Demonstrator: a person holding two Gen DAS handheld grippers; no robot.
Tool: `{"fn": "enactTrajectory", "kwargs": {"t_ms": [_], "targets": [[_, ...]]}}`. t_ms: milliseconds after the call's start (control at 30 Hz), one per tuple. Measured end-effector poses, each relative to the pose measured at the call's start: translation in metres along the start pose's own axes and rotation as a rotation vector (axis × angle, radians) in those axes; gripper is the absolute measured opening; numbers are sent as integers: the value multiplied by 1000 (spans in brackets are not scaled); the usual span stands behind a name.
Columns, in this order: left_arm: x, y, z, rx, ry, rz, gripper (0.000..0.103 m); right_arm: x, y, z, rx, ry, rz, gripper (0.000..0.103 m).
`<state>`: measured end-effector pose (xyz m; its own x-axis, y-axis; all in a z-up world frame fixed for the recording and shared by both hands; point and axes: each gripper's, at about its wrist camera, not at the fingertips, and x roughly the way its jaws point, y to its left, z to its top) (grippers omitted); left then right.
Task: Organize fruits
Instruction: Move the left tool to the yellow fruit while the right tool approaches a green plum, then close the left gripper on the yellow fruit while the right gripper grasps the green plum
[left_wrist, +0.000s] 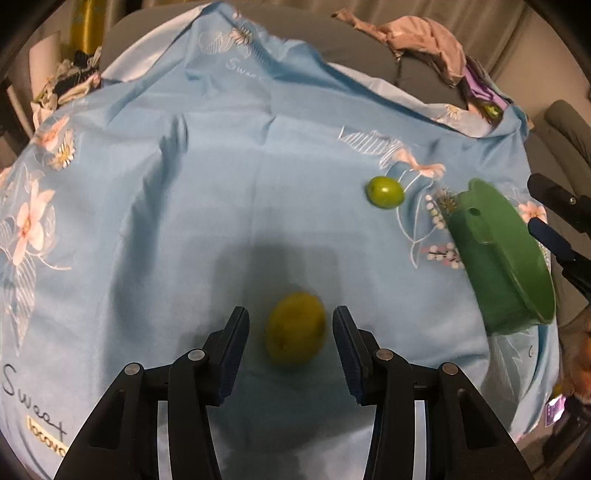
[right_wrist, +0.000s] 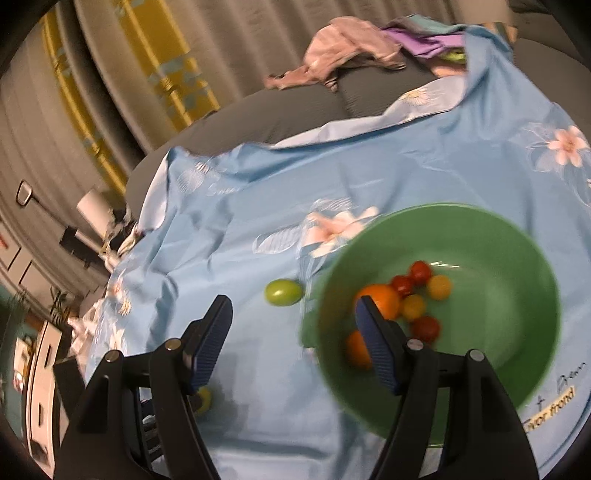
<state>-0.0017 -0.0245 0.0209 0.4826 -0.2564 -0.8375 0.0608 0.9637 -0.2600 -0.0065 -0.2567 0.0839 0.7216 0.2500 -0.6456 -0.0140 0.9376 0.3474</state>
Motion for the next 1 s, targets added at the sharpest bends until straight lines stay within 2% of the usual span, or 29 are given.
{"fn": "enactTrajectory", "kwargs": {"t_ms": [133,167,233,333,367,433,667,733,800,1000], "targets": [[13,5,0,-26,28,0,46,17,24,2,-82,38,-26,69],[13,6,0,-35,6,6,46,22,31,3,-102,42,-30,69],[13,10,1,-64,2,13,35,32,41,5,-129,60,-40,68],[12,18,2,-99,-2,-5,34,55,59,10,-179,97,-83,66],[11,20,3,-107,3,-7,34,66,66,12,-197,116,-88,65],[6,25,4,-128,-8,-16,34,91,75,17,-224,165,-127,55],[-29,49,9,-168,-108,-8,34,151,82,18,-320,249,-316,54],[-32,52,13,-179,-121,3,34,160,79,15,-332,285,-337,58],[-35,58,14,-198,-127,-2,34,160,79,14,-354,274,-354,55],[-37,60,13,-215,-129,-8,34,164,77,10,-389,275,-402,60]]}}
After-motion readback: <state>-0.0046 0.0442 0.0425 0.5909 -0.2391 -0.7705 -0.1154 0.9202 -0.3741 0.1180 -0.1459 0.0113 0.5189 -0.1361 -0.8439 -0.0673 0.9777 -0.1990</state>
